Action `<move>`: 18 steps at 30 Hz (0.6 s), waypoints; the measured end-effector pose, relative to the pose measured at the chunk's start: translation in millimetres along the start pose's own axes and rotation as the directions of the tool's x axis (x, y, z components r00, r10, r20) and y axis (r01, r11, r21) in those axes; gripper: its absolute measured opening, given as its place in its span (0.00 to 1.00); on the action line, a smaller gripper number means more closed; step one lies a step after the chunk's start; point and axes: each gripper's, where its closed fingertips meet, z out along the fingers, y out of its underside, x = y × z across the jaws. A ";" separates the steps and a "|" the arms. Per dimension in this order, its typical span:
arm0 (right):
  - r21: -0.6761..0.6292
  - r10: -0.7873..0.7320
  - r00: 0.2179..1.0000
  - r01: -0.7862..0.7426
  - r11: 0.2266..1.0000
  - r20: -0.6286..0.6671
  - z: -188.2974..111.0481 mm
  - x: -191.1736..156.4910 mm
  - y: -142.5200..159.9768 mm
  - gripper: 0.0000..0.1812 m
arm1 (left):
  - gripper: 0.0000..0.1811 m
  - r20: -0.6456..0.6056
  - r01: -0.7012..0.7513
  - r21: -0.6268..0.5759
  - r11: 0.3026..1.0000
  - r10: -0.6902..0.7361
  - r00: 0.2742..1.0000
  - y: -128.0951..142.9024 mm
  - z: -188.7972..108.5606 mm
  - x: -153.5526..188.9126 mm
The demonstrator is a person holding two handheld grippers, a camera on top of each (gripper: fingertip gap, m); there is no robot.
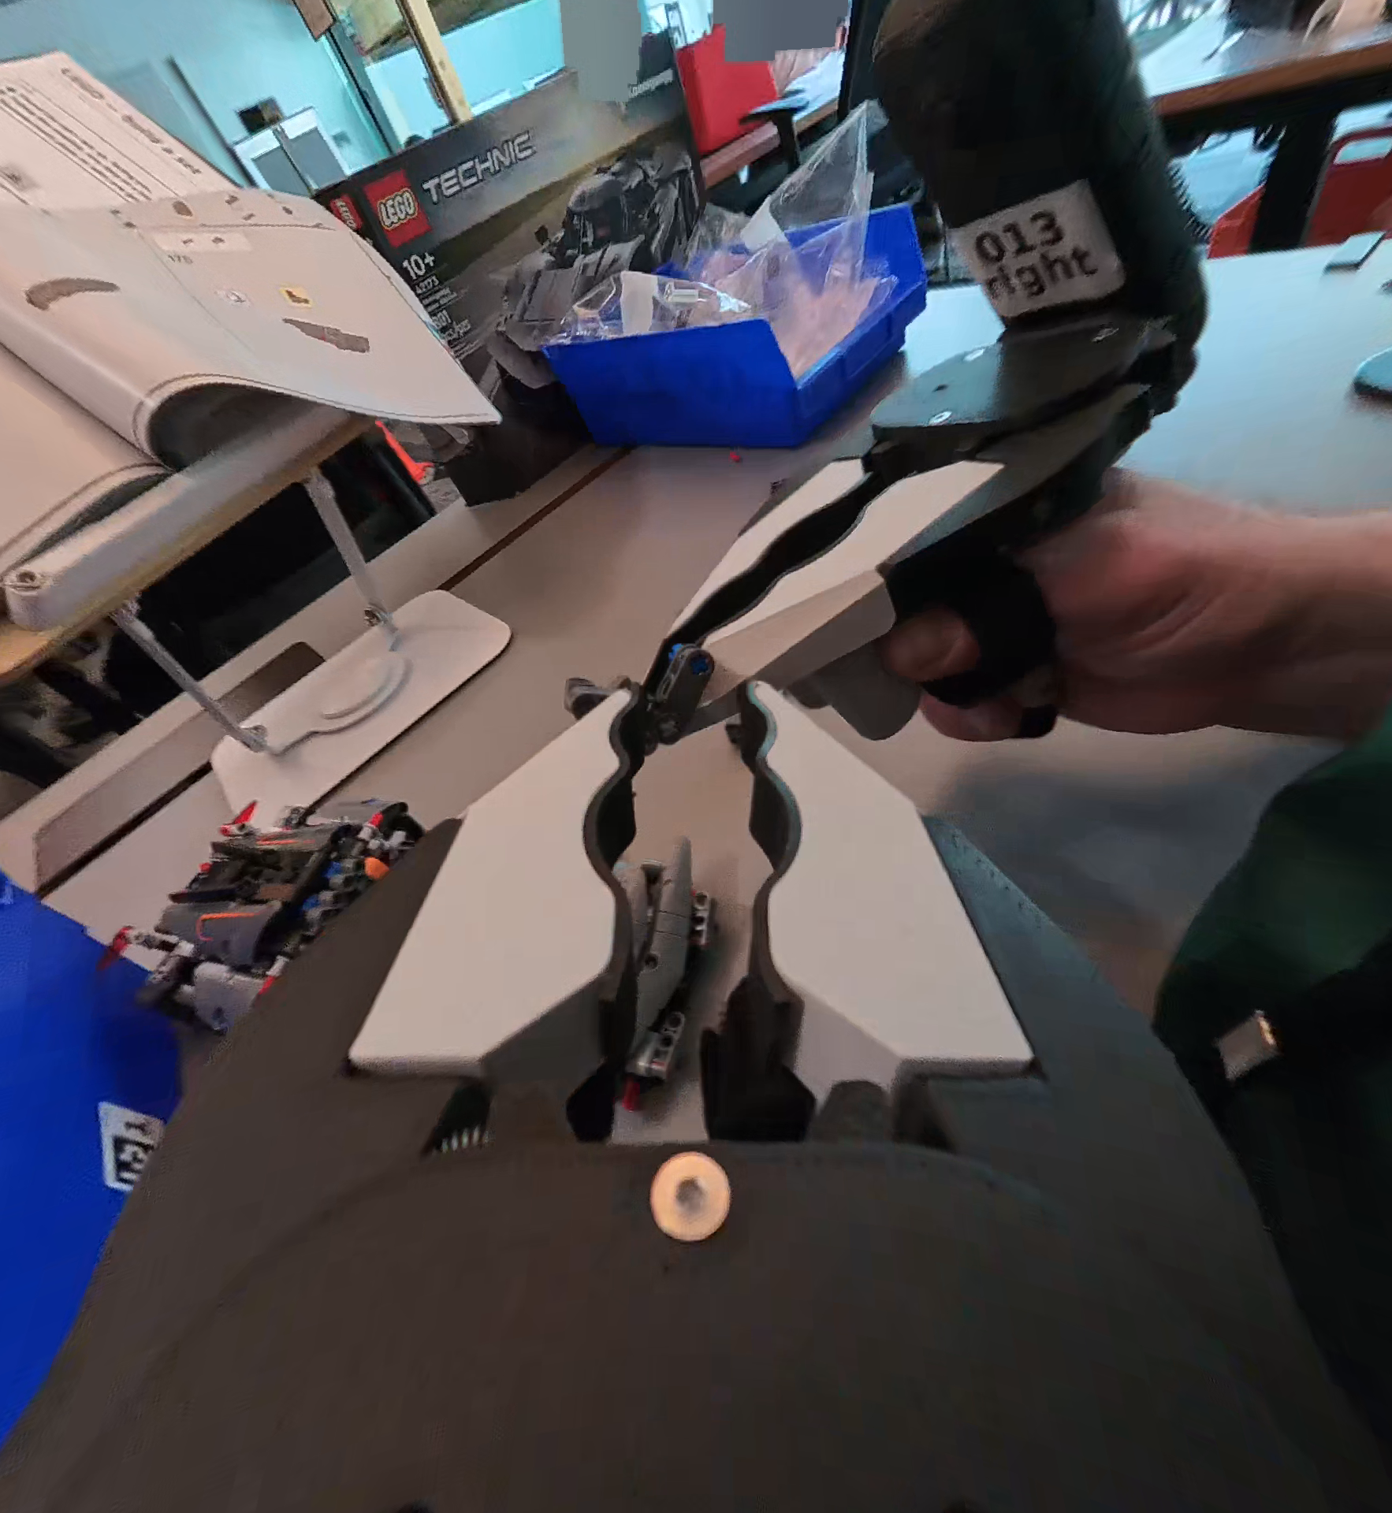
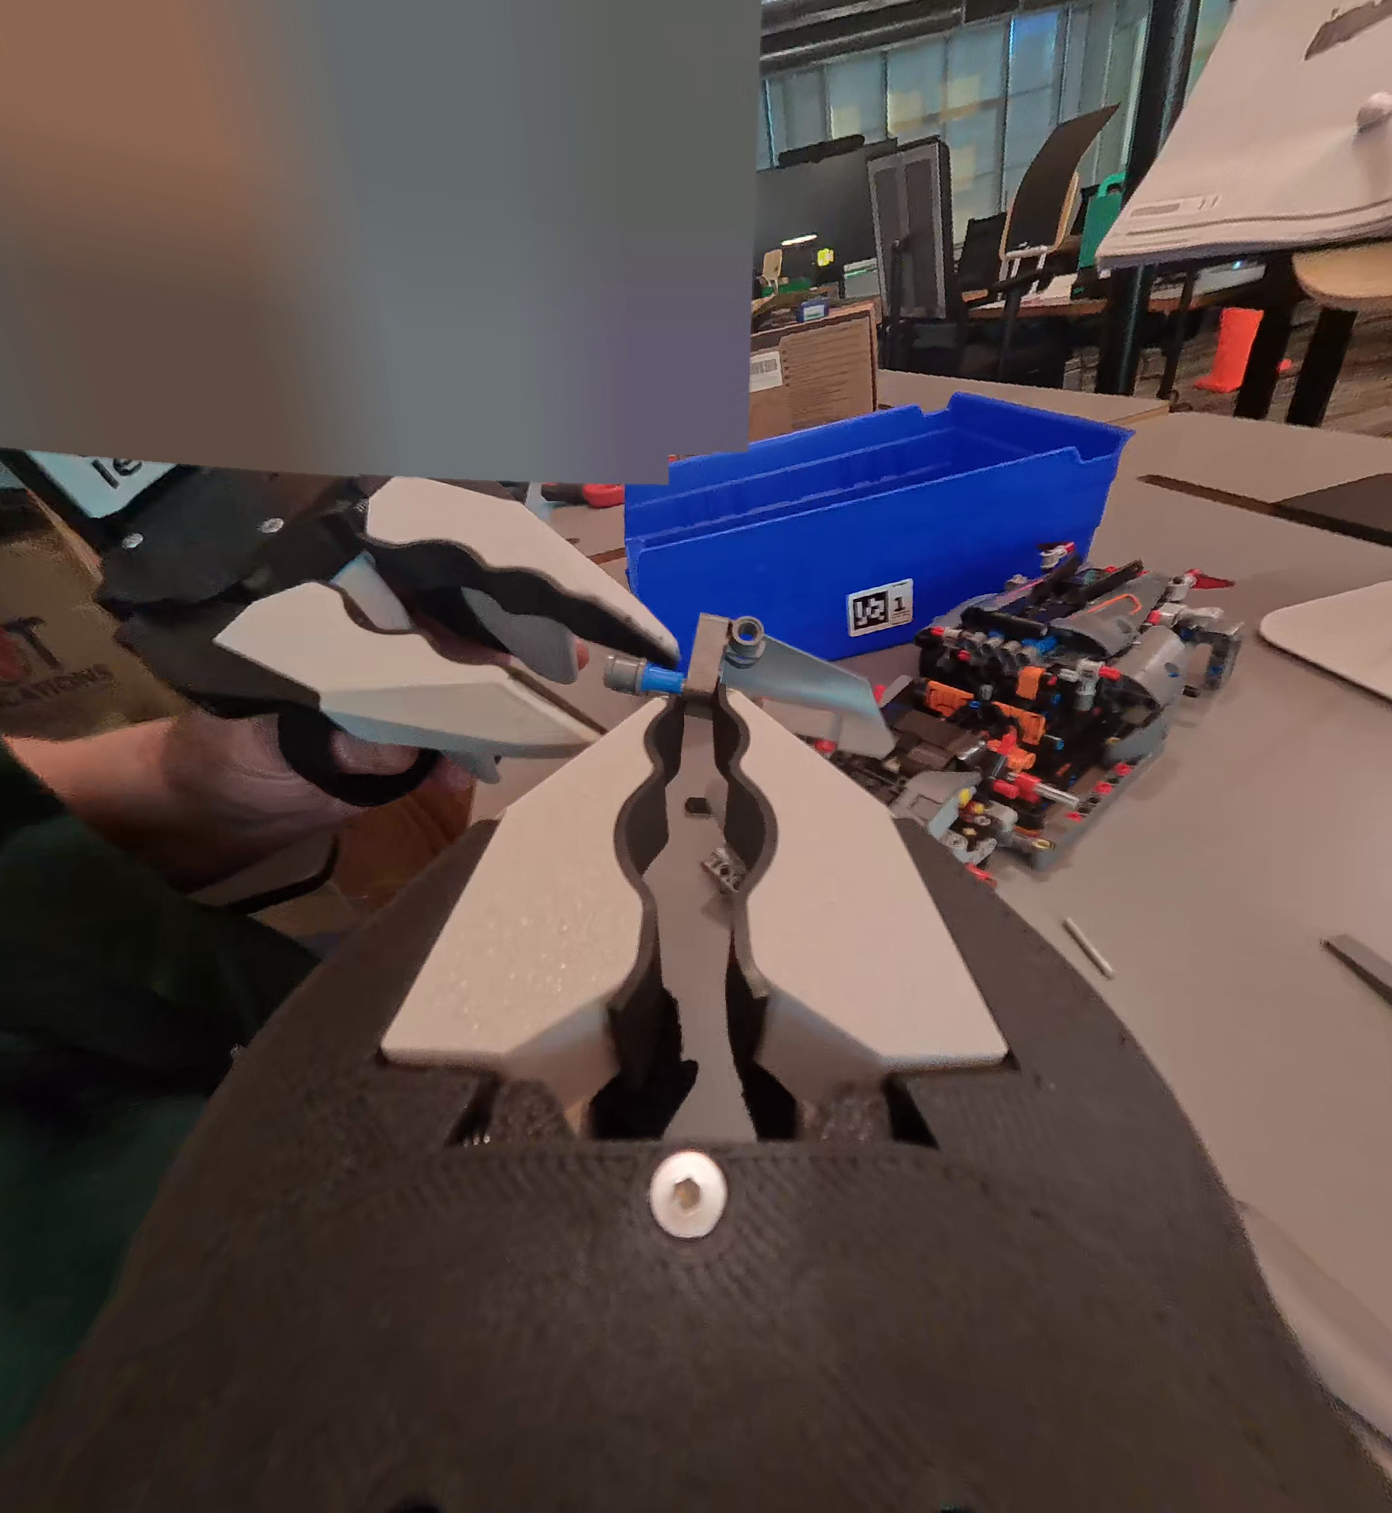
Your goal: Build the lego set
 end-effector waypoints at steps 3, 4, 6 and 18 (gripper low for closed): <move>0.006 -0.031 0.999 0.031 1.000 -0.031 -2.1 3.0 -2.9 0.03 | 0.04 0.031 0.025 0.016 1.000 -0.026 0.999 -2.4 -0.4 -8.0; 0.020 -0.034 0.999 0.034 0.999 -0.030 -2.6 1.7 -5.0 0.03 | 0.03 0.019 0.048 0.031 0.998 -0.048 0.999 -4.2 -1.0 -8.3; 0.030 -0.059 0.997 0.060 0.998 -0.048 -2.9 1.5 -6.2 0.03 | 0.04 0.000 0.111 0.047 0.993 -0.111 0.994 -5.5 -0.9 -8.9; 0.105 -0.328 0.913 0.361 0.927 -0.243 -9.8 2.4 -33.8 0.02 | 0.03 -0.484 0.865 0.203 0.459 -0.721 0.496 -28.1 -4.8 -24.5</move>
